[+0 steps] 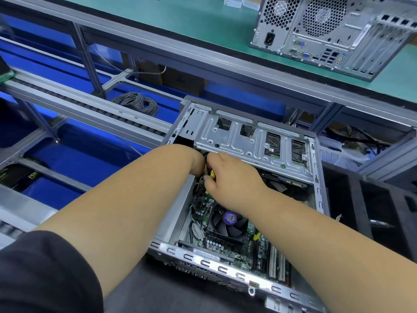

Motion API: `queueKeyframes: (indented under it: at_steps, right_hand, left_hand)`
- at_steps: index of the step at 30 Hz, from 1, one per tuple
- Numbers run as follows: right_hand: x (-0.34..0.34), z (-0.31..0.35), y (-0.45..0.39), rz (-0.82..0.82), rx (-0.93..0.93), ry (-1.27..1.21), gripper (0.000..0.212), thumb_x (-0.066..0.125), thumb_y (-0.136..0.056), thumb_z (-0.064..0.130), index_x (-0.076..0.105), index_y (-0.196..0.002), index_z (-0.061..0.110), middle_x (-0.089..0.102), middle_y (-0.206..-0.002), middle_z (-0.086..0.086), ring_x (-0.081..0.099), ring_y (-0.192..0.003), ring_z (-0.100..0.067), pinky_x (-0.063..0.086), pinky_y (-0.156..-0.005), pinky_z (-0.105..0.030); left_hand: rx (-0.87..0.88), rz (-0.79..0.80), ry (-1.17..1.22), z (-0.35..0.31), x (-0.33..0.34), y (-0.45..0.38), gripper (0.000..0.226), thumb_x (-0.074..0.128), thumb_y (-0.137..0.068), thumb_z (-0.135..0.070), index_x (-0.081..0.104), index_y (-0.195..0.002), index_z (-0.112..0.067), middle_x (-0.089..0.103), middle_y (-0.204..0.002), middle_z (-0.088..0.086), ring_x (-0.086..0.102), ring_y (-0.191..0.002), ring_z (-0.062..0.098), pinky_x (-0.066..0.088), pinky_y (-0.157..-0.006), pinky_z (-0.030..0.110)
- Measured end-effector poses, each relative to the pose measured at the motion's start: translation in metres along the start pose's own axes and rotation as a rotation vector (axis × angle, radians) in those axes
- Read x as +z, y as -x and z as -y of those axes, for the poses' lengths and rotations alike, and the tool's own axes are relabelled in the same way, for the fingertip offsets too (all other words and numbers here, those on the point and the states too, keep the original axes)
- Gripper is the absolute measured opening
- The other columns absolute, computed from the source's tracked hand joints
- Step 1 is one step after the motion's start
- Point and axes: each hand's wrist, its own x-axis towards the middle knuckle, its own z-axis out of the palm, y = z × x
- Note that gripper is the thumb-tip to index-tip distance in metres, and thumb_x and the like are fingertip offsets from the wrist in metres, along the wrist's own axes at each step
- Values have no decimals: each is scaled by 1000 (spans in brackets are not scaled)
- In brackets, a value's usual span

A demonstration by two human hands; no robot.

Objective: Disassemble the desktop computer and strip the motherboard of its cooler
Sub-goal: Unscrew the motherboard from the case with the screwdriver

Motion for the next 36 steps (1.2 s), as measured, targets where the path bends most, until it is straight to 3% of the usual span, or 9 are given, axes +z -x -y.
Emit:
queueKeyframes:
  at_steps: [3, 8, 14, 18, 21, 25, 29, 31, 36]
  right_hand:
    - [1, -1, -3, 4, 28, 96, 31, 40, -98, 50, 39, -93, 19, 41, -76, 4, 42, -69, -25, 29, -56, -33]
    - [-2, 0, -5, 48, 0, -184, 23, 57, -85, 22, 50, -106, 14, 46, -102, -2, 50, -88, -27, 33, -63, -33]
    - [4, 1, -4, -39, 42, 143, 31, 42, -98, 48, 42, -98, 18, 33, -67, 5, 38, -61, -24, 19, -48, -30]
    - [2, 1, -7, 8, 63, -166, 23, 58, -88, 24, 48, -107, 14, 48, -92, -2, 42, -74, -24, 28, -59, -32]
    - [3, 3, -5, 32, 20, -200, 21, 57, -82, 12, 43, -98, 14, 40, -94, -1, 42, -78, -25, 24, -57, -33]
    - [5, 4, -4, -44, 60, 74, 26, 47, -93, 45, 38, -95, 21, 41, -79, 3, 42, -68, -26, 22, -51, -31]
    - [3, 3, -9, 28, 59, -85, 19, 50, -95, 31, 48, -104, 15, 52, -95, -3, 48, -82, -27, 27, -61, -32]
    - [2, 3, -6, 11, 48, -176, 18, 53, -88, 25, 44, -100, 15, 44, -96, -2, 46, -84, -26, 25, -63, -31]
    - [7, 5, 0, -68, 65, 91, 37, 31, -95, 57, 34, -92, 20, 37, -71, 4, 38, -62, -23, 17, -48, -31]
  left_hand:
    - [-13, 4, -7, 3, 1, -2, 14, 47, -97, -15, 54, -86, -9, 52, -97, 11, 46, -87, 24, 44, -100, 42]
    - [-10, -14, -7, 0, 2, -3, 15, 52, -94, -16, 64, -98, -9, 55, -101, 12, 50, -89, 25, 46, -98, 41]
    - [-22, 1, -31, 1, 0, 0, 13, 48, -96, -13, 52, -84, -10, 53, -97, 11, 48, -86, 26, 45, -99, 44]
    - [-40, -19, 0, -1, 2, 1, 19, 50, -93, -13, 53, -74, -12, 54, -98, 12, 51, -88, 26, 47, -98, 43]
    - [-26, -14, 4, -1, 2, 0, 17, 52, -94, -14, 64, -101, -6, 55, -103, 12, 49, -90, 25, 47, -98, 41]
    - [-18, -15, 62, 2, 1, 1, 15, 54, -92, -16, 58, -78, -13, 54, -88, 8, 48, -83, 25, 47, -91, 39]
    - [-16, -2, 43, -1, 1, -1, 12, 57, -92, -20, 64, -99, -13, 55, -94, 6, 52, -89, 25, 47, -94, 38]
    - [-20, -3, 15, -2, 2, -2, 7, 54, -92, -18, 59, -92, -13, 54, -97, 8, 52, -91, 25, 46, -99, 41]
    - [-10, -13, 35, 3, 1, -5, 9, 50, -94, -13, 54, -88, -8, 50, -83, 8, 43, -80, 25, 44, -85, 36]
